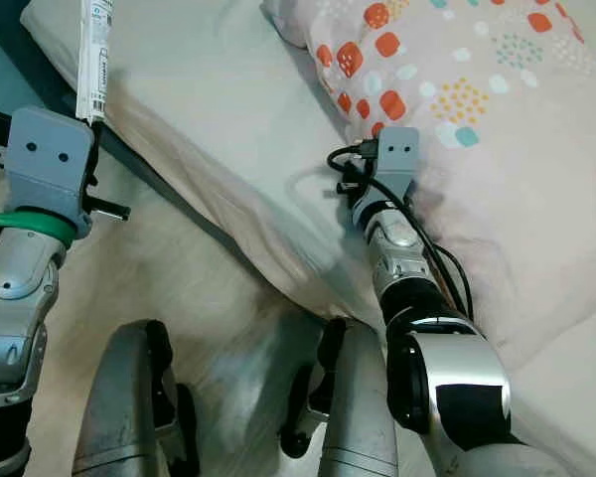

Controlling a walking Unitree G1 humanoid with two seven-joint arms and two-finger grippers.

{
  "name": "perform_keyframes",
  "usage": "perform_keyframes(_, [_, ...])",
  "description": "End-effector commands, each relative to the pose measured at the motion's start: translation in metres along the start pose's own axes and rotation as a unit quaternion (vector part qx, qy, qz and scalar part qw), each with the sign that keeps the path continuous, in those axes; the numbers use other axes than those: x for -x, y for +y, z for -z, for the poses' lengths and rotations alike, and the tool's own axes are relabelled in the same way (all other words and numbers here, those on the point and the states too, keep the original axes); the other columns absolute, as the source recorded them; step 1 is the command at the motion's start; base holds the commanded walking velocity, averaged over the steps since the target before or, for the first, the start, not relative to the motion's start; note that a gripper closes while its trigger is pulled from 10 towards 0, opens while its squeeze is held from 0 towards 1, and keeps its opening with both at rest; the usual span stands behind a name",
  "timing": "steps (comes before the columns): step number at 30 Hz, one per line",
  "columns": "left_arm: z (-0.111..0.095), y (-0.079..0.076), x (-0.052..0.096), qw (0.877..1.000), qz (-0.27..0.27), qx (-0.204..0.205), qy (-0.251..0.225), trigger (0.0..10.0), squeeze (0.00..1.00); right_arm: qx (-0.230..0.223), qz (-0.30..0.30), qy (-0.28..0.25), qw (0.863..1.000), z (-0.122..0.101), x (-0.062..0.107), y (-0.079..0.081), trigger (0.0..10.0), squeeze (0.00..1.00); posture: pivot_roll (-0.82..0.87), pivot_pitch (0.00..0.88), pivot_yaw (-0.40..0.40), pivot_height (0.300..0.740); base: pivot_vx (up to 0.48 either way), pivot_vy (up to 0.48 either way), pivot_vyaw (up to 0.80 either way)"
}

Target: Clean up the room

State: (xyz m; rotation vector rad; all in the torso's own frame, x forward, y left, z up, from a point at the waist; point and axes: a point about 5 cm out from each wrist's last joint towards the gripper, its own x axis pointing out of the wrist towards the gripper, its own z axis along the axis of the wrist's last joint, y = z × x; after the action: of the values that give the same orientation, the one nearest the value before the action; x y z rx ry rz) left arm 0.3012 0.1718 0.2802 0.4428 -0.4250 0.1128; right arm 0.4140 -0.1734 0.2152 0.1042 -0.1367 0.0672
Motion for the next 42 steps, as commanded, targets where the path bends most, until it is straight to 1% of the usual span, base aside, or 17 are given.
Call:
perform_keyframes(1, [0.005,-0.004,0.002,1.0,0.006,0.001,0.011,10.0,0.0,-0.006,0.01,0.023,1.0,0.01,0.004,-0.007,0.0,0.0,0.25,0.423,-0.048,0.541,0.0,0.0,0.0])
perform_keyframes(8, [0.017,-0.009,0.003,0.999,0.009,0.019,0.036,10.0,0.0,-0.012,-0.012,0.006,1.0,0.006,0.003,-0.004,0.0,0.0,0.23,0.359,-0.06,0.541,0.0,0.0,0.0])
perform_keyframes(11, [0.027,-0.017,0.006,0.996,0.015,0.06,0.068,10.0,0.0,-0.004,-0.054,-0.021,0.998,0.002,0.003,0.006,0.0,0.0,0.2,0.307,-0.076,0.541,0.0,0.0,0.0])
perform_keyframes(13, [0.029,-0.018,0.006,0.995,0.015,0.07,0.075,10.0,0.0,-0.002,-0.065,-0.029,0.997,0.002,0.004,0.008,0.0,0.0,0.2,0.307,-0.076,0.541,0.0,0.0,0.0])
perform_keyframes(15, [0.031,-0.025,0.009,0.992,0.026,0.092,0.083,10.0,0.0,0.013,-0.097,-0.055,0.994,0.003,0.008,0.017,0.0,0.0,0.17,0.265,-0.09,0.541,0.0,0.0,0.0])
perform_keyframes(16, [0.031,-0.025,0.009,0.992,0.026,0.092,0.083,10.0,0.0,0.013,-0.097,-0.055,0.994,0.003,0.008,0.017,0.0,0.0,0.17,0.265,-0.09,0.541,0.0,0.0,0.0])
perform_keyframes(17, [0.033,-0.033,0.011,0.988,0.042,0.117,0.088,10.0,0.0,0.016,-0.111,-0.076,0.991,0.006,0.013,0.02,0.0,0.0,0.16,0.24,-0.093,0.541,0.0,0.0,0.0])
perform_keyframes(20, [0.032,-0.04,0.015,0.984,0.059,0.14,0.09,10.0,0.0,0.011,-0.116,-0.096,0.989,0.009,0.02,0.02,0.0,0.0,0.15,0.222,-0.095,0.541,0.0,0.0,0.0])
perform_keyframes(21, [0.031,-0.045,0.018,0.982,0.074,0.148,0.087,10.0,0.0,0.005,-0.111,-0.108,0.988,0.013,0.028,0.02,4.8,0.0,0.14,0.205,-0.092,0.541,0.0,0.0,0.0])
perform_keyframes(23, [0.029,-0.049,0.021,0.981,0.089,0.153,0.083,10.0,0.0,-0.004,-0.106,-0.119,0.987,0.017,0.038,0.019,4.8,0.0,0.14,0.205,-0.092,0.541,0.0,0.0,0.0])
perform_keyframes(25, [0.029,-0.049,0.021,0.981,0.089,0.153,0.083,10.0,0.0,-0.004,-0.106,-0.119,0.987,0.017,0.038,0.019,4.8,0.0,0.14,0.205,-0.092,0.541,0.0,0.0,0.0])
perform_keyframes(26, [0.03,-0.05,0.025,0.98,0.095,0.151,0.085,10.0,0.0,0.008,-0.103,-0.124,0.987,0.023,0.05,0.017,10.0,0.0,0.14,0.177,-0.089,0.541,0.0,0.0,0.0])
perform_keyframes(29, [0.044,-0.047,0.043,0.979,0.096,0.142,0.112,10.0,0.0,0.012,-0.08,-0.107,0.991,0.048,0.096,0.017,10.0,0.0,0.11,0.142,-0.087,0.541,0.0,0.0,0.0])
perform_keyframes(37, [0.058,-0.043,0.055,0.978,0.077,0.136,0.136,10.0,0.0,0.011,-0.078,-0.086,0.993,0.059,0.115,0.021,10.0,0.0,0.1,0.116,-0.104,0.541,0.0,0.0,0.0])
perform_keyframes(39, [0.058,-0.043,0.055,0.978,0.077,0.136,0.136,10.0,0.0,0.011,-0.078,-0.086,0.993,0.059,0.115,0.021,10.0,0.0,0.1,0.116,-0.104,0.541,0.0,0.0,0.0])
perform_keyframes(41, [0.061,-0.048,0.054,0.98,0.056,0.135,0.133,10.0,0.0,0.021,-0.053,-0.105,0.993,0.05,0.109,0.011,10.0,0.0,0.1,0.097,-0.109,0.541,0.0,0.0,0.0])
perform_keyframes(42, [0.061,-0.048,0.054,0.98,0.056,0.135,0.133,10.0,0.0,0.021,-0.053,-0.105,0.993,0.05,0.109,0.011,10.0,0.0,0.1,0.097,-0.109,0.541,0.0,0.0,0.0])
